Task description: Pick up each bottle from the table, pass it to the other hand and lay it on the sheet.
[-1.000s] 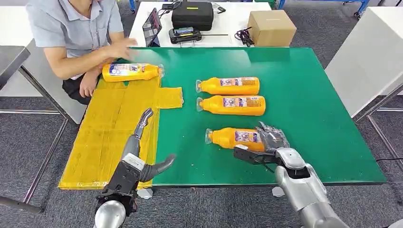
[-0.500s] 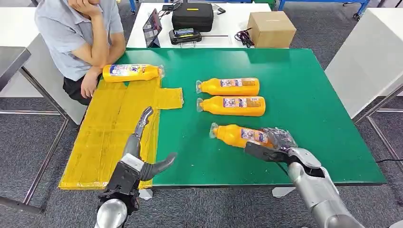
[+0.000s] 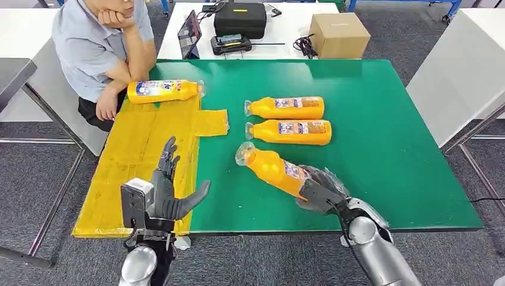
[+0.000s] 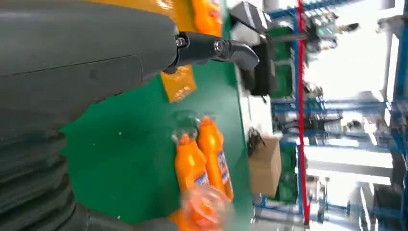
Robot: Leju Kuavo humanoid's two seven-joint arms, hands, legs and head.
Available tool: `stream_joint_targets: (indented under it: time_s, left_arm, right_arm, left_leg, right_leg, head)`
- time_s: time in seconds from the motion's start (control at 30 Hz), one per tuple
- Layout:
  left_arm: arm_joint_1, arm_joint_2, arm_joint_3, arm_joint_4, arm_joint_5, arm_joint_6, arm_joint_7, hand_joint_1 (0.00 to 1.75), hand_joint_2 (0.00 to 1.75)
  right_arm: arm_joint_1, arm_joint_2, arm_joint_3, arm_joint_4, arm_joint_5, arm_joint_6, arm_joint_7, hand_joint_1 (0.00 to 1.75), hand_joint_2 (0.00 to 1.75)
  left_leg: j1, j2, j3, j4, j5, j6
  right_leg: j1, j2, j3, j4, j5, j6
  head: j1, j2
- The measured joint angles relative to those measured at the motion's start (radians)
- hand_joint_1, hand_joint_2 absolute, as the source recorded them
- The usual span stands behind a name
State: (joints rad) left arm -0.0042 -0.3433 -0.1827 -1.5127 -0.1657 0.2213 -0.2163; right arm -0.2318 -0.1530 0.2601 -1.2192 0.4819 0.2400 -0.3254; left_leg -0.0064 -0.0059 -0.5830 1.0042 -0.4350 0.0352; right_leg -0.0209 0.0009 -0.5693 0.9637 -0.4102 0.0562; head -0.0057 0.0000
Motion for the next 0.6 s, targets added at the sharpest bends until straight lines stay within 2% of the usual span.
stream_joint_targets:
  time_s: [0.13,0.27,0.43,0.6]
  left_arm:
    - [-0.021,0.0,0.003,0.085,0.142,-0.099,0.034,0.0,1.75]
    - [-0.053,0.0,0.005,0.206,0.282,-0.263,-0.001,0.0,1.75]
    - [-0.105,0.0,0.008,0.329,0.361,-0.354,-0.058,0.0,1.75]
    - [-0.154,0.0,0.008,0.402,0.391,-0.39,-0.109,0.0,1.75]
  right_arm:
    - [-0.057,0.031,0.02,0.003,-0.044,0.006,-0.027,1.75,1.75]
    - [-0.152,0.065,0.058,0.037,-0.096,0.024,-0.063,1.75,1.75]
    - [-0.243,0.102,0.115,0.08,-0.154,0.061,-0.077,1.75,1.75]
    - [-0.289,0.135,0.166,0.114,-0.194,0.084,-0.084,1.75,1.75]
  left_leg:
    - [-0.001,-0.002,-0.003,0.0,0.0,0.001]
    - [-0.001,-0.001,-0.004,0.0,0.001,0.001]
    - [-0.001,-0.001,-0.004,0.0,0.001,0.001]
    - [0.0,-0.002,-0.005,0.0,0.001,0.001]
  right_leg:
    - [-0.001,0.0,-0.002,0.0,0.001,0.001]
    - [-0.001,0.0,-0.004,0.0,0.001,0.002]
    - [-0.001,0.0,-0.005,0.0,0.001,0.002]
    - [-0.001,0.0,-0.005,0.0,0.001,0.002]
  head:
    - [0.0,0.0]
    - [0.0,0.0]
    - [0.0,0.0]
    - [0.0,0.0]
